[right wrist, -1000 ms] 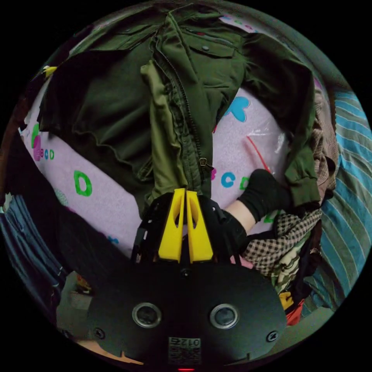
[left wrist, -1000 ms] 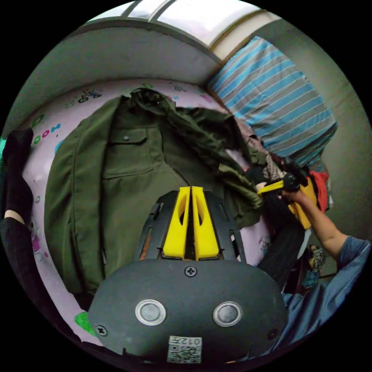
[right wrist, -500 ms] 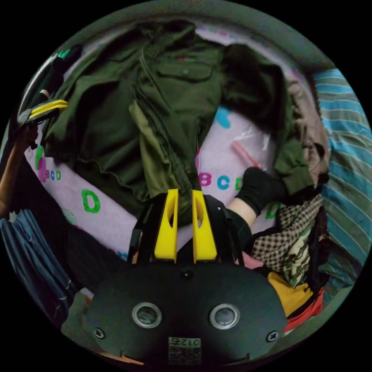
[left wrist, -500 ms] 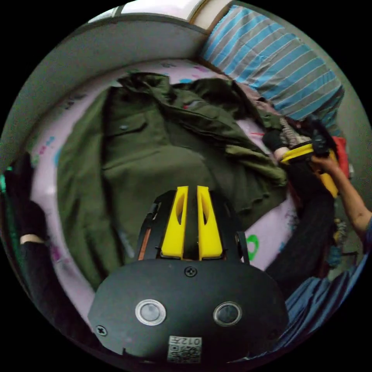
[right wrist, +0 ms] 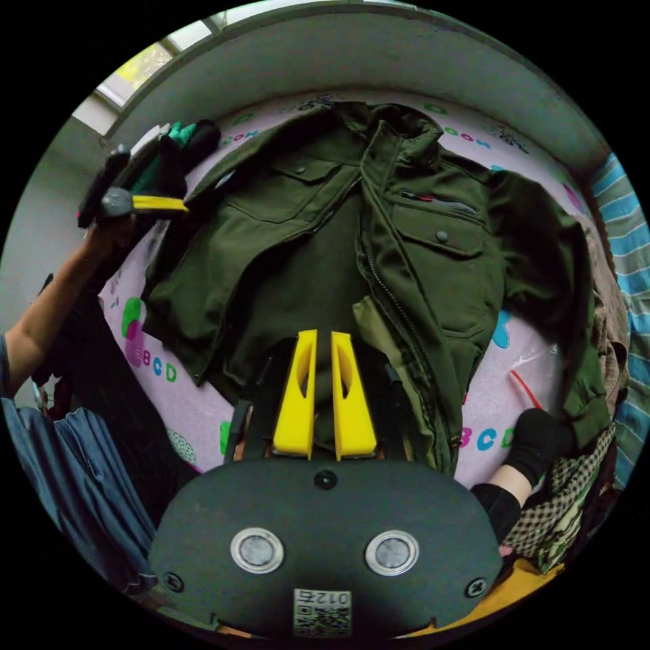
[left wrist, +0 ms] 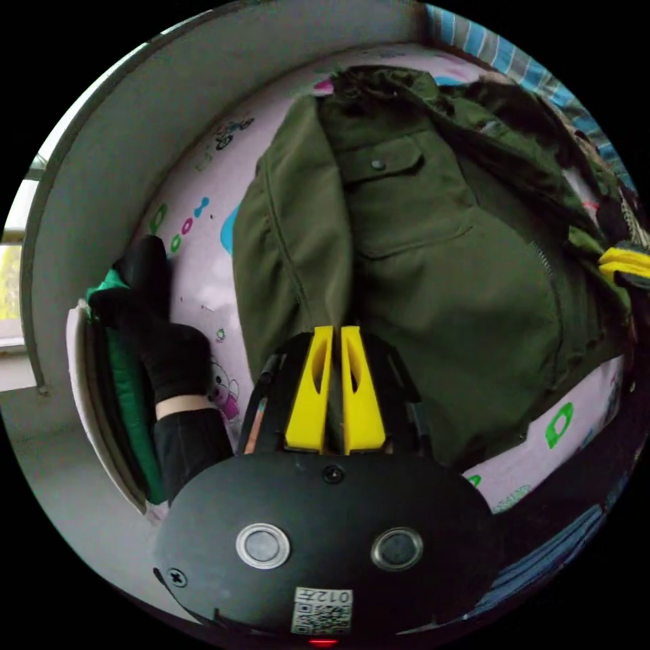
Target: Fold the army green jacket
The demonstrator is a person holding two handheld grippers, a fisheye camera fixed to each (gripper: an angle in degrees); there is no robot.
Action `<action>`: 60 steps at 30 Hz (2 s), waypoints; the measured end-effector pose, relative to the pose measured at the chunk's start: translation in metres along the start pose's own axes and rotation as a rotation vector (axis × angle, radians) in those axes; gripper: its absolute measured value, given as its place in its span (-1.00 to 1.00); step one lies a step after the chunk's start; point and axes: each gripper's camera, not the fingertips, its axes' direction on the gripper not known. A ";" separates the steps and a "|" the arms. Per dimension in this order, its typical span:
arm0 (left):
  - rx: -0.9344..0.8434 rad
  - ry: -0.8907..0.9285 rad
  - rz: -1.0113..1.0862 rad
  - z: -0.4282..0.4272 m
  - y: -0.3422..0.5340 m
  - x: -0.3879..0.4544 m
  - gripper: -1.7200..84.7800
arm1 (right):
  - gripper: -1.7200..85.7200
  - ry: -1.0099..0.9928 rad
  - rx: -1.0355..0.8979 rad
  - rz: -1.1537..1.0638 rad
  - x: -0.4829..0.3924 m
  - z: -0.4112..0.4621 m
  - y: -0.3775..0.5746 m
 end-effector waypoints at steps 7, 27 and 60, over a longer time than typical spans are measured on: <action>0.116 -0.150 -0.244 -0.099 -0.035 -0.154 -0.93 | -0.93 -0.095 -0.011 0.014 0.011 0.013 -0.006; 0.380 0.302 -0.562 -0.152 -0.013 -0.278 -0.92 | -0.84 -0.004 0.083 -0.044 0.001 -0.008 -0.058; 0.303 0.127 -0.144 -0.046 -0.228 -0.130 -0.86 | -0.82 0.164 0.312 0.018 0.041 -0.022 -0.208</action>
